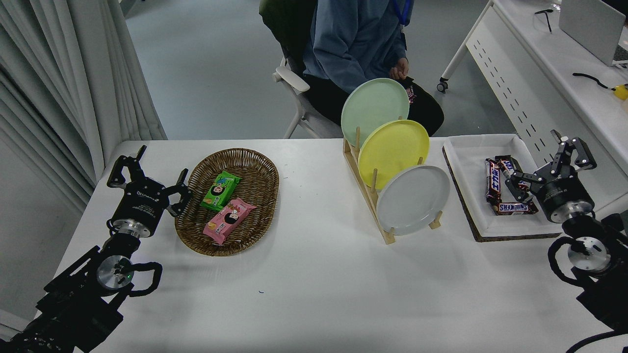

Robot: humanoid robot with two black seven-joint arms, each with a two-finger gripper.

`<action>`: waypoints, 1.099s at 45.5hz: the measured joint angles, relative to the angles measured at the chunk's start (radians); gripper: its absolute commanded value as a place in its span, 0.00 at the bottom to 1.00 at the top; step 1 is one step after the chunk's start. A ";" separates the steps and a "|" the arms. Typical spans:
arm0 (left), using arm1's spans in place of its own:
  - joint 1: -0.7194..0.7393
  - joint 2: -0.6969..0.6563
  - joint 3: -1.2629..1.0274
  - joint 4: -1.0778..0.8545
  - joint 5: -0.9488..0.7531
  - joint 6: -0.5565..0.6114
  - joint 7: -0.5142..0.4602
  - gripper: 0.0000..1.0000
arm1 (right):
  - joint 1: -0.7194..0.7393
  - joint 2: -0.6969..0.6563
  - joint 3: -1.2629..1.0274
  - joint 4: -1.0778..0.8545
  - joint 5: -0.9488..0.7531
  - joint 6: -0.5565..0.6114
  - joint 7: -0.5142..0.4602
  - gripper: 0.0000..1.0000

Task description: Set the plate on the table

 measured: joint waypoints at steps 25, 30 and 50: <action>0.000 0.000 0.001 0.000 -0.003 0.000 0.001 1.00 | -0.019 0.005 -0.001 0.002 0.000 -0.001 0.000 1.00; 0.000 0.000 0.001 -0.001 -0.003 0.000 0.000 1.00 | -0.020 0.006 -0.002 0.001 0.000 -0.001 0.000 1.00; 0.000 0.000 0.001 0.000 -0.003 0.000 0.000 1.00 | -0.013 -0.004 -0.003 0.000 -0.004 -0.001 0.000 1.00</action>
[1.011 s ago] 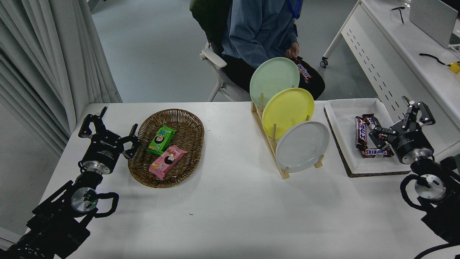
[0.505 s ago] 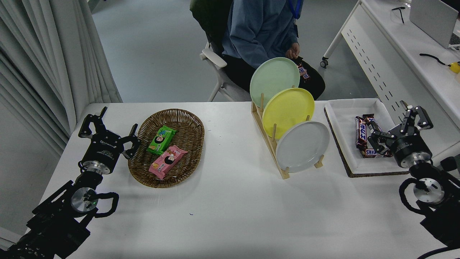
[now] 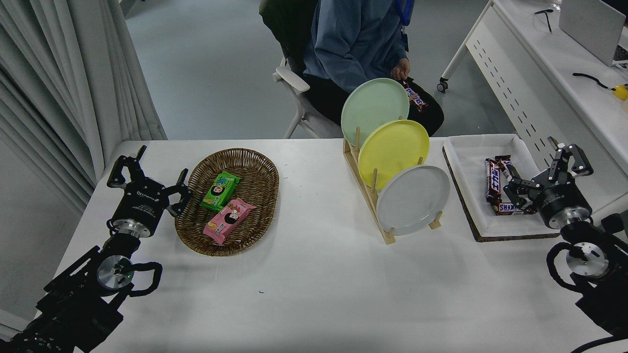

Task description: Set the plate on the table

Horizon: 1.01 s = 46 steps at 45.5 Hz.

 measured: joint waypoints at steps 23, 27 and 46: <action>0.000 0.000 0.000 0.001 0.000 0.000 -0.001 1.00 | 0.004 -0.006 0.003 0.014 -0.003 0.004 0.000 1.00; 0.000 0.000 0.000 0.001 0.000 0.000 -0.001 1.00 | 0.004 -0.006 0.003 0.014 -0.003 0.004 0.000 1.00; 0.000 -0.001 0.000 0.000 0.000 0.001 0.000 1.00 | 0.010 -0.027 0.001 0.013 -0.007 0.004 -0.001 1.00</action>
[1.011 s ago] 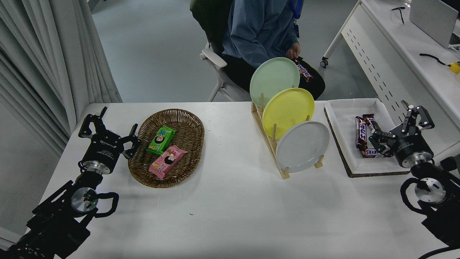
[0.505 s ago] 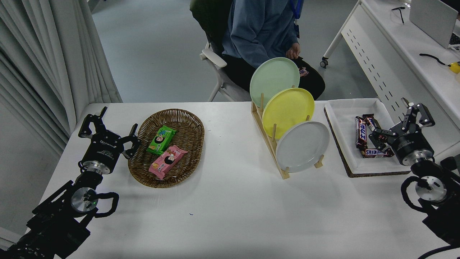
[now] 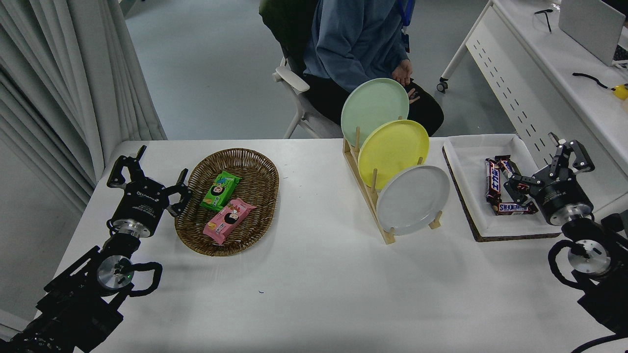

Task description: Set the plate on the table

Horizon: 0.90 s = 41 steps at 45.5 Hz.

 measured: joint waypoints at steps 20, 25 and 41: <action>0.000 0.000 0.000 0.000 0.000 0.000 0.000 1.00 | 0.080 -0.234 -0.313 0.196 -0.046 0.000 -0.005 1.00; 0.000 0.000 0.000 0.000 0.000 0.000 0.000 1.00 | 0.111 -0.307 -0.423 0.293 -0.049 0.001 -0.005 1.00; 0.000 0.000 0.000 0.000 0.000 0.000 0.000 1.00 | 0.184 -0.424 -0.694 0.487 0.027 0.002 -0.011 1.00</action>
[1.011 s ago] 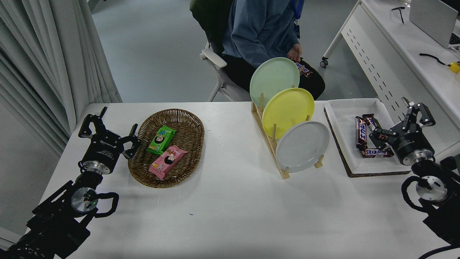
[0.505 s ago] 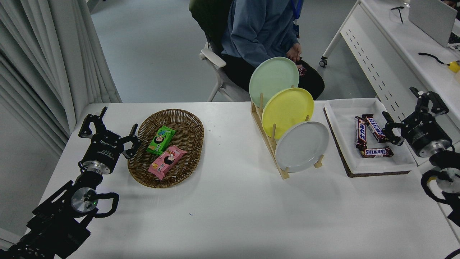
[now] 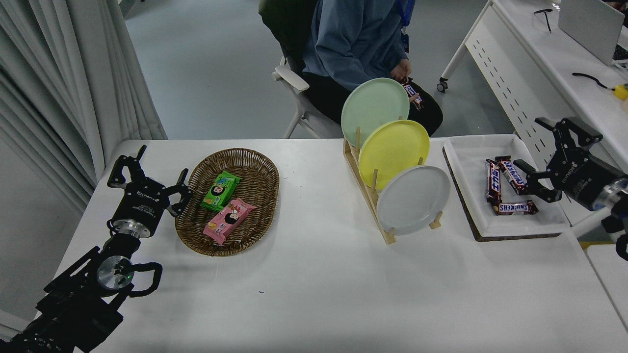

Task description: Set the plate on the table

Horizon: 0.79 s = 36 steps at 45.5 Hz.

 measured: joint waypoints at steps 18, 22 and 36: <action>0.000 0.000 0.000 0.000 0.000 0.000 0.000 1.00 | 0.136 -0.044 -0.166 0.060 0.145 0.002 -0.227 1.00; 0.000 0.000 0.000 0.000 0.000 0.000 0.000 1.00 | 0.167 -0.060 -0.179 0.082 0.160 -0.004 -0.278 1.00; 0.000 0.000 0.000 0.000 0.000 0.000 0.000 1.00 | 0.235 -0.058 -0.194 0.172 0.219 -0.176 -0.351 1.00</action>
